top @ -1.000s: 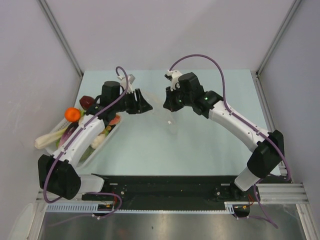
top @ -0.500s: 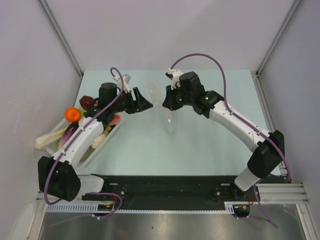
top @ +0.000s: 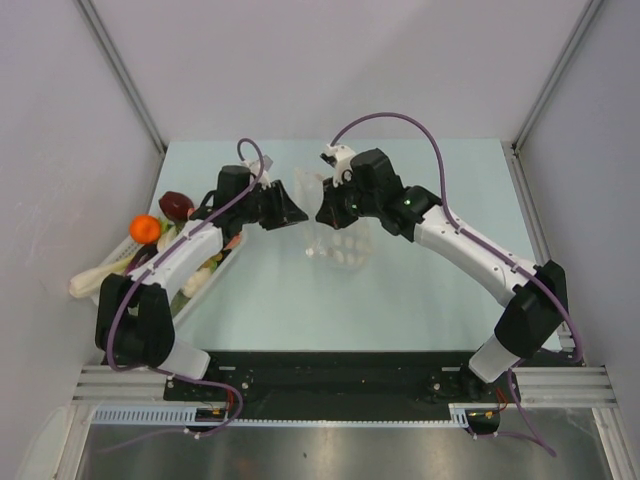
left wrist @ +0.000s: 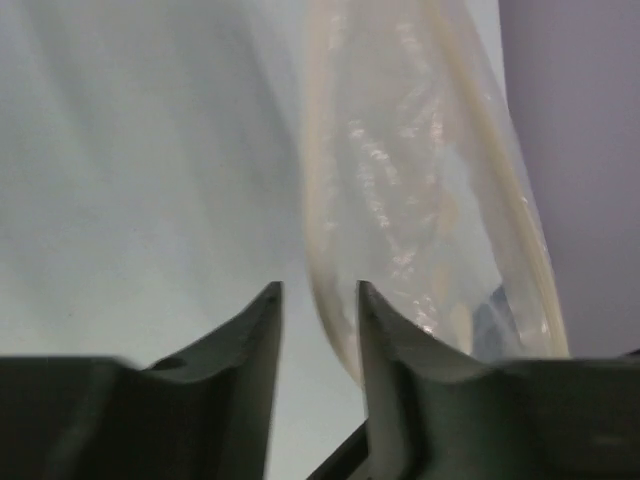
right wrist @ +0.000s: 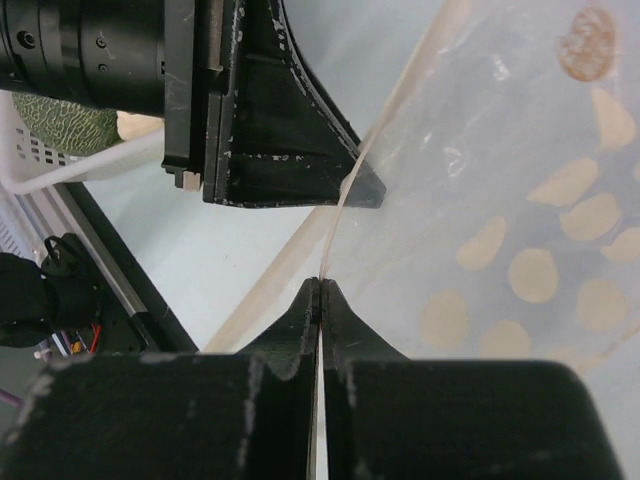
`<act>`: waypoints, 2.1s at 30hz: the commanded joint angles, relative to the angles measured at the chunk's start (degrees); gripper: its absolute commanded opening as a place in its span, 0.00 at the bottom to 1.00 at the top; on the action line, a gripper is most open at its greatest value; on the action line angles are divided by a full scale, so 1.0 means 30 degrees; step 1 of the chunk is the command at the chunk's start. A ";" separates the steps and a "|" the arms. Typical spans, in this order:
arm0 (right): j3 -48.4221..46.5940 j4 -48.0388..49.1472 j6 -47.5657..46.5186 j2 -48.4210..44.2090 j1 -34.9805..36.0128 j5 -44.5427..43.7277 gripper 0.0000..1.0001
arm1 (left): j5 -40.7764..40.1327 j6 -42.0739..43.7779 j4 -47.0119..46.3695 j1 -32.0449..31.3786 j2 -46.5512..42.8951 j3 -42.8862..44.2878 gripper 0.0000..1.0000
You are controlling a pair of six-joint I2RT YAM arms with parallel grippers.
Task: Place the food in the zip-top bag and seal the zipper
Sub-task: Open the zipper of the food storage bag.
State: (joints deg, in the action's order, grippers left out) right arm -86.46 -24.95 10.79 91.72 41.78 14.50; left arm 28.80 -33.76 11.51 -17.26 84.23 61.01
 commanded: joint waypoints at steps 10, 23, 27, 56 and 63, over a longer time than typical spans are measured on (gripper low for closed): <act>0.0488 -0.0678 -0.0870 -0.0955 -0.2179 -0.1582 0.19 | -0.4821 0.5040 0.6617 -0.1921 -0.2617 0.2979 0.00; -0.0478 -0.0502 -0.3005 -0.1102 0.0132 -0.1021 0.38 | -0.3623 0.4954 0.6770 -0.3300 -0.1444 0.4975 0.00; -0.0713 -0.0589 -0.3537 -0.0868 0.0575 -0.2020 0.32 | -0.3475 0.4954 0.6828 -0.3330 -0.1707 0.4829 0.00; -0.0216 -0.4686 -0.3536 -0.1422 -0.4312 0.2952 0.00 | -0.4733 0.9134 1.0135 -0.1313 -0.3729 0.4388 0.00; -0.0041 -0.7473 -0.5207 -0.3531 -0.6309 0.6441 0.00 | -0.3305 1.4091 1.4645 -0.0723 -0.3729 0.5706 0.00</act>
State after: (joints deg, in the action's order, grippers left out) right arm -86.98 -41.17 -1.19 87.33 23.44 26.57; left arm 17.17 -4.03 45.04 -20.08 74.59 74.54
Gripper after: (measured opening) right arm 0.009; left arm 0.006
